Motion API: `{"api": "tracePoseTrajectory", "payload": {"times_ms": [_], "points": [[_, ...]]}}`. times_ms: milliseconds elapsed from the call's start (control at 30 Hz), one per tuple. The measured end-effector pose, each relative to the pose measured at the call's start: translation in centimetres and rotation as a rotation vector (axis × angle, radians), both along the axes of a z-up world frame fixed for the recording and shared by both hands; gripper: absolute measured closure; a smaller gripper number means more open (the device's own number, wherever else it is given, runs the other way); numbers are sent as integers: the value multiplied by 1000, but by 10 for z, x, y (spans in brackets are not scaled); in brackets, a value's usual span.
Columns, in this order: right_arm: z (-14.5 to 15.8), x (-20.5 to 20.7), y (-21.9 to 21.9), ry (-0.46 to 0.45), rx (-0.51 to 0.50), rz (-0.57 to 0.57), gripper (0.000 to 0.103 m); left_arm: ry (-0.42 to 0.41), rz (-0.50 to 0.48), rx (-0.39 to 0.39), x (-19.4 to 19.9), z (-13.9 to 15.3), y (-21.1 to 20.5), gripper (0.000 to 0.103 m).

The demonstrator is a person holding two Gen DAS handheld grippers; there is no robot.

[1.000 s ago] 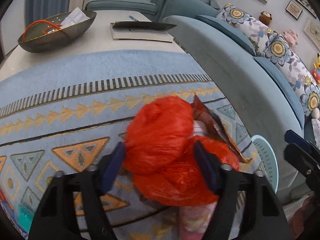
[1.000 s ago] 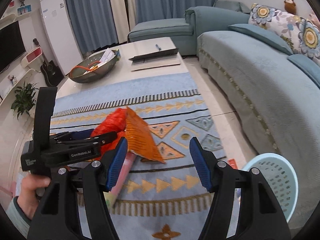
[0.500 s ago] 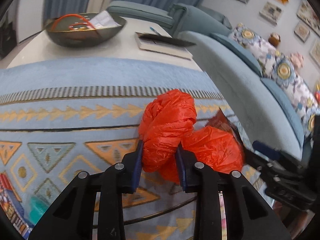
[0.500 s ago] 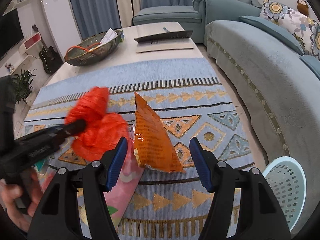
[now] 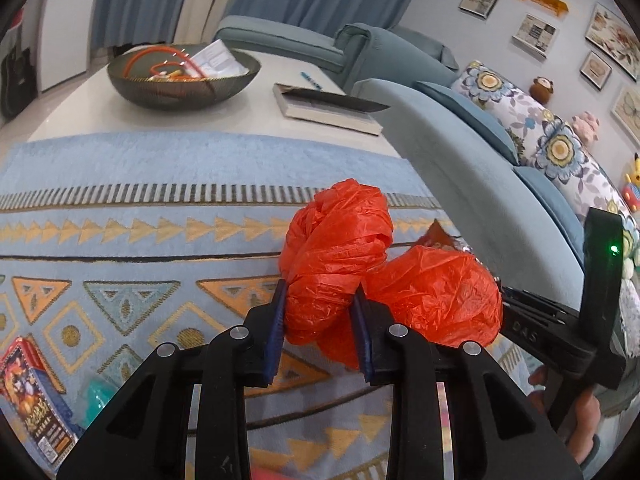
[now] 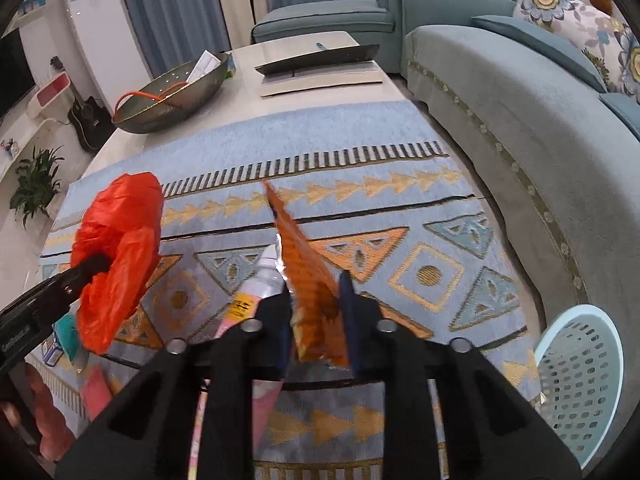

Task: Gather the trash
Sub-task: 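Grasp the orange plastic bag with left tool while right tool grasps the snack wrapper, then carry both items over the blue basket and open both tools to release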

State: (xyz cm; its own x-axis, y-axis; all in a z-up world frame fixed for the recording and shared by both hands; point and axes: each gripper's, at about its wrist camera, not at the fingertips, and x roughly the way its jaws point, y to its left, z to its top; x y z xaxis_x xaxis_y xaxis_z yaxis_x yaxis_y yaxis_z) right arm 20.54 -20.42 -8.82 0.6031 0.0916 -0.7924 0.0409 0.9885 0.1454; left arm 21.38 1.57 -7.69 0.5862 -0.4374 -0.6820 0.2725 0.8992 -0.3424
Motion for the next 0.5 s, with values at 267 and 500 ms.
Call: {"api": "tracePoseTrajectory", "payload": {"times_ms": [267, 500], "points": [[52, -48, -30, -126, -9, -67, 97, -74, -71, -8, -31, 40, -23, 75], [101, -108, -68, -232, -57, -134, 97, -153, -134, -34, -65, 85, -54, 75]]}}
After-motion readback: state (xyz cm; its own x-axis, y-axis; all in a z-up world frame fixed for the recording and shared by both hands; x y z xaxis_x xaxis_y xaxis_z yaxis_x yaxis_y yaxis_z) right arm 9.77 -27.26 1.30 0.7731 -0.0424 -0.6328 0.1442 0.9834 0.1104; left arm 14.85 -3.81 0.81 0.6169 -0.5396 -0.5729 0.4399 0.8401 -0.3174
